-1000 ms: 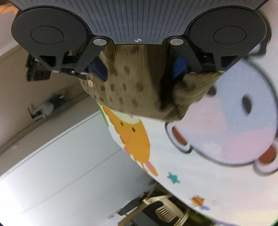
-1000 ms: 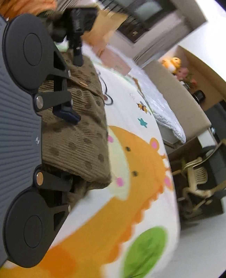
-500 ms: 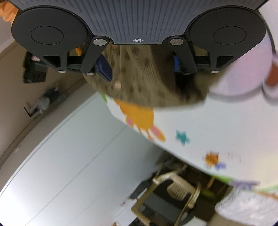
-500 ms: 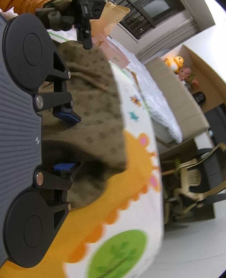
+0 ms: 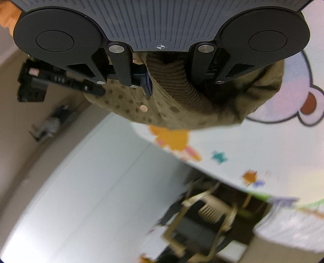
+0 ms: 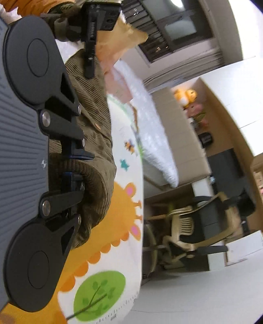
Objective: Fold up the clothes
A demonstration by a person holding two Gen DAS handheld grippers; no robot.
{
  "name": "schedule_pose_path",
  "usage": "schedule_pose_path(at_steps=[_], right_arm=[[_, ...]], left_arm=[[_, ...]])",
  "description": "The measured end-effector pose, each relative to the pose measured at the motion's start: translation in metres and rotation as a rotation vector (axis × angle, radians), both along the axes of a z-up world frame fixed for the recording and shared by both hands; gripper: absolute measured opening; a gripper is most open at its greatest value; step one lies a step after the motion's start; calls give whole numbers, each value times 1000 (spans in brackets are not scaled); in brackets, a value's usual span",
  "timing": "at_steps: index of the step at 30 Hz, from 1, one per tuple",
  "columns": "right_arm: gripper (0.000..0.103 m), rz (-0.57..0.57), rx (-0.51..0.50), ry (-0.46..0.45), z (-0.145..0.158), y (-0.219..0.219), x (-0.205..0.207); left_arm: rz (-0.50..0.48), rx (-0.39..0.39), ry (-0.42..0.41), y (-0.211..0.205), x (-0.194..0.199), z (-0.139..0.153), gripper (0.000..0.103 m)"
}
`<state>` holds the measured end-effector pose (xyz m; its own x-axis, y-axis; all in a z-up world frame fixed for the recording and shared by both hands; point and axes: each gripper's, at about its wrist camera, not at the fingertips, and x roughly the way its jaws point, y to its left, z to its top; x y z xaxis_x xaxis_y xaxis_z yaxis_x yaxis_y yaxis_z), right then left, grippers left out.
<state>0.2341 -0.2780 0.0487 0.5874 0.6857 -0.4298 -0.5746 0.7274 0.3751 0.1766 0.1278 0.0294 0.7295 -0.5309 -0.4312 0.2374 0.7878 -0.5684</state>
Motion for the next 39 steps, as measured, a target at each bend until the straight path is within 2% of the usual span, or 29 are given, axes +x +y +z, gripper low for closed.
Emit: schedule_pose_path(at_steps=[3,5,8,10,12,13,15,18,21,24,26,29,32,34,39], right_arm=[[11,1,-27,34,-11,-13,-22],[12,-14,-75,80,-30,-17,-31],[19,-75,-154,144,-59,-25,-36],[41,-110,-179,162,-68,-31,-34],[49,-132,-154,149,-61,-37,-27],[58,-141,-136,144,-57,-40,-23],[70,-142,-63,144,-47,-43,-10],[72,-109,10,213,-50,-31,15],[73,-70,8,285,-65,-3,46],[73,-5,0,317,-74,28,76],[73,0,23,291,-65,41,93],[73,-33,40,216,-51,55,119],[73,-94,-4,143,-45,64,139],[73,-111,-27,162,-51,63,145],[73,-52,-78,209,-73,46,121]], left_arm=[[-41,10,-6,-10,-35,3,21],[-64,13,32,-17,-52,-13,24],[-83,28,127,-22,-65,-48,36],[-82,26,173,-19,-67,-65,52],[-66,2,163,-8,-65,-66,63],[-54,-17,143,-1,-62,-61,74],[-26,-59,117,13,-54,-55,86],[16,-121,103,32,-37,-50,89],[26,-137,170,33,-9,-66,90],[8,-151,209,28,22,-78,89],[6,-167,193,29,41,-75,89],[32,-168,110,37,71,-52,89],[95,-97,37,44,98,-34,91],[142,-44,56,48,110,-36,92],[119,-63,133,56,97,-60,93]])
